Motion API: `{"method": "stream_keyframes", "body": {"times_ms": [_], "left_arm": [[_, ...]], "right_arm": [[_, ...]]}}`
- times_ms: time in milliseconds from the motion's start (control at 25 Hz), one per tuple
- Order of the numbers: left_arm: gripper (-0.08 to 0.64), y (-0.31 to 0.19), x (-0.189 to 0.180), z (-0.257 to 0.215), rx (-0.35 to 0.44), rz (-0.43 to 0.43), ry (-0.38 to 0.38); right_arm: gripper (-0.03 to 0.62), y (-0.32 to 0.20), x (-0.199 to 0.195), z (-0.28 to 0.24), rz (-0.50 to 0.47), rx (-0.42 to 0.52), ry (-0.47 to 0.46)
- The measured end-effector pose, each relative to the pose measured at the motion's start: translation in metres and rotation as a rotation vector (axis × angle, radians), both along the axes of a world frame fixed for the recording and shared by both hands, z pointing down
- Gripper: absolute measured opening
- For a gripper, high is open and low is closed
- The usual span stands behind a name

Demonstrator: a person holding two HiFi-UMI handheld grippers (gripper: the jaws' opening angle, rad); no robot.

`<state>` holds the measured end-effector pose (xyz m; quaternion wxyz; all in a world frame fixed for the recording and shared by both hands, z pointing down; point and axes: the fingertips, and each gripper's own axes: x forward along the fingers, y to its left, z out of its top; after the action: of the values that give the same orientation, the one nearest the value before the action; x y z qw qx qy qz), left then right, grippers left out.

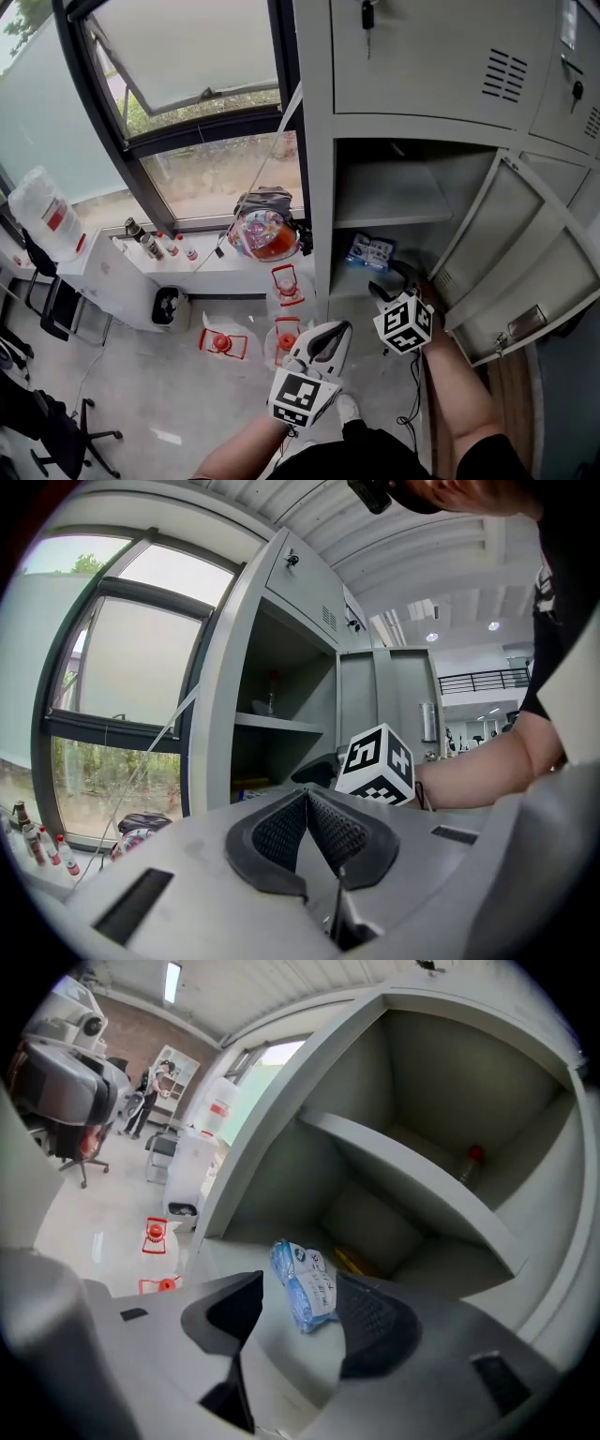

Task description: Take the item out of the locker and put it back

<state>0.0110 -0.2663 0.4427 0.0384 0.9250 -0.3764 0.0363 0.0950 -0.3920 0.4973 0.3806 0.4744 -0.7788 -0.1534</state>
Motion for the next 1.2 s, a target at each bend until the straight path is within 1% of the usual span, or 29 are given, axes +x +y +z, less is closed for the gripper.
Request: {"method": "stream_keyframes", "body": {"times_ms": [200, 480, 840, 1040, 1200], "left_arm": [[0.017, -0.007, 0.0, 0.003, -0.007, -0.007, 0.002], [0.017, -0.016, 0.0, 0.007, -0.016, -0.013, -0.002], [0.017, -0.028, 0.003, 0.01, -0.024, -0.016, 0.001], [0.017, -0.033, 0.004, 0.011, -0.025, -0.018, 0.0], [0.017, -0.036, 0.004, 0.012, -0.027, -0.021, -0.003]], "right_arm": [[0.296, -0.017, 0.001, 0.015, 0.0, -0.011, 0.106], [0.31, -0.035, 0.006, 0.031, 0.003, -0.039, 0.189], [0.311, -0.052, 0.008, 0.043, 0.005, -0.069, 0.247], [0.31, -0.059, 0.009, 0.044, 0.011, -0.081, 0.247], [0.281, -0.064, 0.007, 0.047, 0.009, -0.097, 0.24]]}}
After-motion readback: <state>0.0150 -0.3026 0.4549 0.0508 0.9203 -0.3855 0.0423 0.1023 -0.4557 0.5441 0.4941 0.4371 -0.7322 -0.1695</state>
